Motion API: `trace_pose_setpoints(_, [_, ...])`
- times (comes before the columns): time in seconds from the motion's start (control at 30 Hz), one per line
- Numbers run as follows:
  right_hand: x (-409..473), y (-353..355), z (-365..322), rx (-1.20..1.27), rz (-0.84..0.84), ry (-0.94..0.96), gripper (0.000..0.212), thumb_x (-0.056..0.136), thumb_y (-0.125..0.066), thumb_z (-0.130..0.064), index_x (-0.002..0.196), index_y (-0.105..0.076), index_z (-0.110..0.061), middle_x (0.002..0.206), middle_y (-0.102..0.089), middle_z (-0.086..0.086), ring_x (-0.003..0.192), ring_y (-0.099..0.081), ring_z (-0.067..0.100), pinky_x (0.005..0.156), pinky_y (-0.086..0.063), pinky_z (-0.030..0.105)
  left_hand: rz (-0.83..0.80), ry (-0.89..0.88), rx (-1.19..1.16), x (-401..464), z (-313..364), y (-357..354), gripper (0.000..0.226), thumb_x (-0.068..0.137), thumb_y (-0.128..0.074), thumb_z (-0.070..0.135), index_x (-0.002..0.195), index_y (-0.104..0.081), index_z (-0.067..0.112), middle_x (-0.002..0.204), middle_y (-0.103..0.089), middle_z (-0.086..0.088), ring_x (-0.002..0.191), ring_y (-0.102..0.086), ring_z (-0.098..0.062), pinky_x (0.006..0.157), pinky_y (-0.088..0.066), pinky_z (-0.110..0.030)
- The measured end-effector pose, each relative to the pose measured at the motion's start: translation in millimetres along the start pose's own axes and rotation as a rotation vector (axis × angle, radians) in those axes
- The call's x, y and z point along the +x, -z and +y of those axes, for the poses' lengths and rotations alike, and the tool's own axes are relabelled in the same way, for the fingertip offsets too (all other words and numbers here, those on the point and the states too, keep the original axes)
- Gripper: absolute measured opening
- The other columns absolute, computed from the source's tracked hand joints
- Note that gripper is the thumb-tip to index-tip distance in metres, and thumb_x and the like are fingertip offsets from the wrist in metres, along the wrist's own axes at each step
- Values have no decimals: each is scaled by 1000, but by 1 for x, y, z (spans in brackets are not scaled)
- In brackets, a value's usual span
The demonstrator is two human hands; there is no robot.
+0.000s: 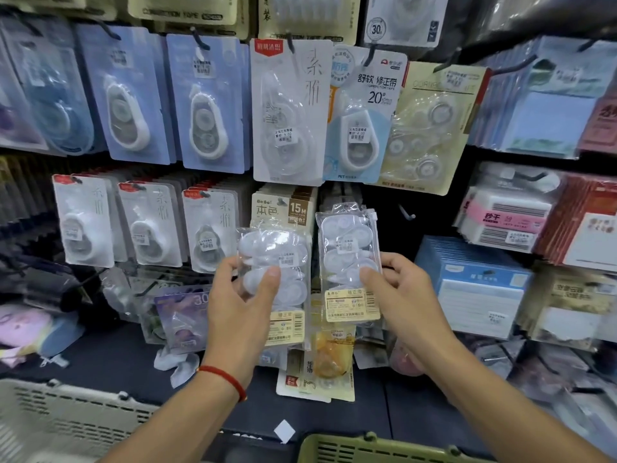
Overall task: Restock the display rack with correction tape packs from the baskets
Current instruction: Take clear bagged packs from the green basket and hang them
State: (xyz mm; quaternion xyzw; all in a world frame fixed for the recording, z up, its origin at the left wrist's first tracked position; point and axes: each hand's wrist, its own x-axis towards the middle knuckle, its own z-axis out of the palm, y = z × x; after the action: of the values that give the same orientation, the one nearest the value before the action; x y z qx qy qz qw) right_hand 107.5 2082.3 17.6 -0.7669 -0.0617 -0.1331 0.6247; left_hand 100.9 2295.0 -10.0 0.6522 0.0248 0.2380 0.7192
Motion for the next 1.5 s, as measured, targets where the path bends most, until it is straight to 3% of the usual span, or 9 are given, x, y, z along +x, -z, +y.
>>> trace_pose_setpoints(0.33, [-4,4,-2,-21,-1,-13,20,99,-66,-39,118,-67,-32,101,-81,-5,92,-79,18,82,-64,53,57,-19,21,7,-2,5,42,93,-77,36,129,-56,28,103,-75,1,79,-70,5,63,-53,-10])
trace_pose_setpoints(0.5, [-2,10,-3,-641,88,106,51,94,-65,-55,137,-54,-30,127,-59,-16,109,-59,3,93,-52,32,-8,-9,47,2,2,3,40,83,-85,42,112,-56,43,100,-76,3,83,-72,-2,68,-53,-17])
trace_pose_setpoints(0.67, [-14,-5,-3,-333,-252,-35,46,77,-66,-73,99,-75,-34,97,-78,-9,94,-74,11,89,-61,47,-191,73,-74,-11,2,-14,54,71,-88,31,115,-59,21,96,-82,1,82,-80,-15,63,-60,-22])
trace_pose_setpoints(0.73, [-13,-7,-2,-229,-198,-25,26,90,-72,-52,92,-74,-27,90,-79,-1,88,-76,21,80,-62,51,-201,104,-105,-13,4,-19,57,71,-87,39,117,-58,22,98,-82,-1,86,-80,-19,64,-62,-26])
trace_pose_setpoints(0.8, [-11,-3,-2,-161,-158,-26,15,101,-66,-37,96,-70,-24,84,-80,-4,80,-77,15,66,-59,36,-174,109,-80,-11,5,-18,43,81,-81,47,115,-60,30,97,-81,8,85,-78,-6,63,-58,-17])
trace_pose_setpoints(0.9, [-6,6,-3,-150,-102,-2,15,104,-61,-37,103,-68,-24,89,-81,-9,80,-77,6,67,-55,25,-117,110,-37,-5,1,-15,19,99,-70,32,114,-59,39,92,-78,20,81,-71,8,64,-50,-12])
trace_pose_setpoints(1.13, [7,15,-3,-50,-64,18,19,104,-63,-31,102,-70,-14,76,-78,-8,65,-69,-1,56,-47,10,-49,98,42,-2,-1,-10,40,95,-69,10,112,-55,43,92,-76,18,78,-67,5,74,-46,-25])
trace_pose_setpoints(1.3, [13,16,-3,-21,-102,8,20,104,-63,-31,103,-74,-14,85,-80,-9,76,-73,-4,63,-48,4,-40,89,37,-3,2,-10,42,94,-70,7,125,-57,32,104,-76,4,92,-68,-15,77,-50,-29])
trace_pose_setpoints(1.5, [13,14,-6,-25,-111,47,20,102,-67,-35,89,-76,-22,81,-78,-13,80,-72,0,78,-51,14,-12,46,38,2,8,-5,42,94,-68,3,117,-56,37,113,-71,6,90,-68,-4,77,-49,-25])
